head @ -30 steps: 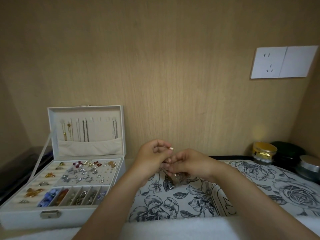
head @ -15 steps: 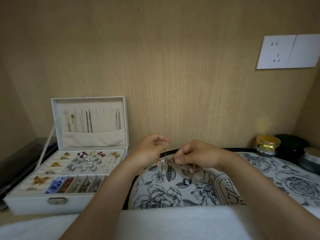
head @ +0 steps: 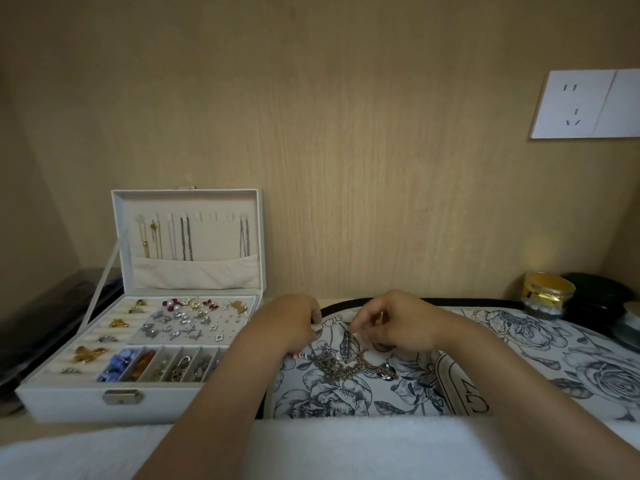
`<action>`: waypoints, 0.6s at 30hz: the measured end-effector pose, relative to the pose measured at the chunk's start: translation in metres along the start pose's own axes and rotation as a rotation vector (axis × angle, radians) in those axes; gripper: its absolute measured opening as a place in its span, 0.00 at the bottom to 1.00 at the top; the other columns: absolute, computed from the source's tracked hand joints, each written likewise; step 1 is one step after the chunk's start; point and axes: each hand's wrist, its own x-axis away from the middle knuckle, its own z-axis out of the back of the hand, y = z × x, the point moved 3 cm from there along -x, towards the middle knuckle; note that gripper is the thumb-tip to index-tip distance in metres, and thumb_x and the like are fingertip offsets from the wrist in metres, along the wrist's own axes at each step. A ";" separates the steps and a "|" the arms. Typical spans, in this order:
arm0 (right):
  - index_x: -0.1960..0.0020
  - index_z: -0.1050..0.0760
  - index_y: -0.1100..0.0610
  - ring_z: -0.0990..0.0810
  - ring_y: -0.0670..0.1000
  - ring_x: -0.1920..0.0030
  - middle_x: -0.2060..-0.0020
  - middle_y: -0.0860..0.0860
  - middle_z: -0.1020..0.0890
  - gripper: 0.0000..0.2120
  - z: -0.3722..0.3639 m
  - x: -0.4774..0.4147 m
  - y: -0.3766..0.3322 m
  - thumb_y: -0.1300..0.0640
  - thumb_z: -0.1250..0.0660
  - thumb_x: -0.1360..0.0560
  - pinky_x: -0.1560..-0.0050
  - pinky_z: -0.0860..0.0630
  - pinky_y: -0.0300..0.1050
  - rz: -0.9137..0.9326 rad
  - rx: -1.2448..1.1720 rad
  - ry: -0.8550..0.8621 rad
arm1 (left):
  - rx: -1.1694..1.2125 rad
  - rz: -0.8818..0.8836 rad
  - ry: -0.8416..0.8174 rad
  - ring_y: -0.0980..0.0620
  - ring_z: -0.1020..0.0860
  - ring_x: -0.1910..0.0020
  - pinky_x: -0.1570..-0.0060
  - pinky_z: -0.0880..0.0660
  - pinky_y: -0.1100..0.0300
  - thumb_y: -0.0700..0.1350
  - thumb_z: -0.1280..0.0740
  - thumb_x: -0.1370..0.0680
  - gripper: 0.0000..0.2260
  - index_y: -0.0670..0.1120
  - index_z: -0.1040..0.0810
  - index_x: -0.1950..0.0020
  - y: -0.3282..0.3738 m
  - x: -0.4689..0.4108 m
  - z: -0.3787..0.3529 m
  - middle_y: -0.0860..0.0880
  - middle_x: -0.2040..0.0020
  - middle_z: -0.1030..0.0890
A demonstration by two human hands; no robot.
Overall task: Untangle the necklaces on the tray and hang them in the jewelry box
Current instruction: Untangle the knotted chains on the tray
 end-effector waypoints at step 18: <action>0.56 0.17 0.53 0.21 0.40 0.67 0.67 0.45 0.16 0.07 -0.011 -0.002 0.005 0.50 0.23 0.28 0.62 0.24 0.36 -0.044 0.032 -0.023 | 0.087 -0.146 -0.209 0.51 0.17 0.54 0.50 0.18 0.48 0.51 0.23 0.29 0.04 0.54 0.17 0.58 0.011 0.000 -0.009 0.55 0.56 0.17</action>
